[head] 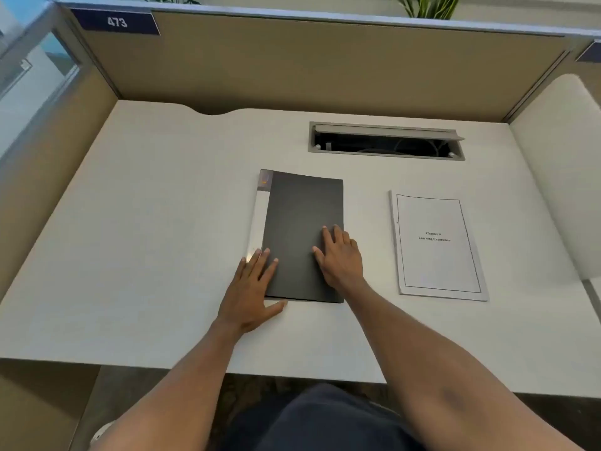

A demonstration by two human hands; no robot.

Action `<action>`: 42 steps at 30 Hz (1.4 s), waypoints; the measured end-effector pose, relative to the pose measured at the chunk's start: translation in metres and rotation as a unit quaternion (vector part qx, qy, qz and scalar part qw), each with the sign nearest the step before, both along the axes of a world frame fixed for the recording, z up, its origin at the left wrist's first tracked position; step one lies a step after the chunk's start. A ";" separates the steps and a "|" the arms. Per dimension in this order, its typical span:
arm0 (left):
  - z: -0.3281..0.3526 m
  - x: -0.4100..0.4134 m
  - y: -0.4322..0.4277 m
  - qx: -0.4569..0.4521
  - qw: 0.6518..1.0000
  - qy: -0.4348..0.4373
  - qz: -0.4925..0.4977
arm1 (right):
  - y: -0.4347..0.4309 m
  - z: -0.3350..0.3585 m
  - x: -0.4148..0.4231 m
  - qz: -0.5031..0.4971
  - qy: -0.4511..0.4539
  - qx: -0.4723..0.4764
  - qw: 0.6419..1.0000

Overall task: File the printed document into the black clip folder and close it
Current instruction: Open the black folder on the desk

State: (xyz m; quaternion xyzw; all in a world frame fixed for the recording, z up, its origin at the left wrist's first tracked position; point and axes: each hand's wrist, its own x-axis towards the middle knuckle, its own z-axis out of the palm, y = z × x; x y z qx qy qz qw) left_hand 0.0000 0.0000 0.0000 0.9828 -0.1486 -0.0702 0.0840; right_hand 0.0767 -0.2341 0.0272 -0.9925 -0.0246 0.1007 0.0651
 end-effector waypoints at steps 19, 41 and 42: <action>-0.010 -0.010 0.012 0.057 0.989 -0.125 -0.060 | -0.020 0.027 0.040 -0.238 -0.083 0.277 0.927; 0.041 -0.024 0.026 -0.415 0.845 -0.144 0.305 | 0.070 -0.007 -0.005 0.032 0.099 -0.006 0.995; 0.050 -0.020 0.026 -0.440 0.821 -0.171 0.321 | 0.070 -0.007 -0.005 0.029 0.098 -0.005 0.995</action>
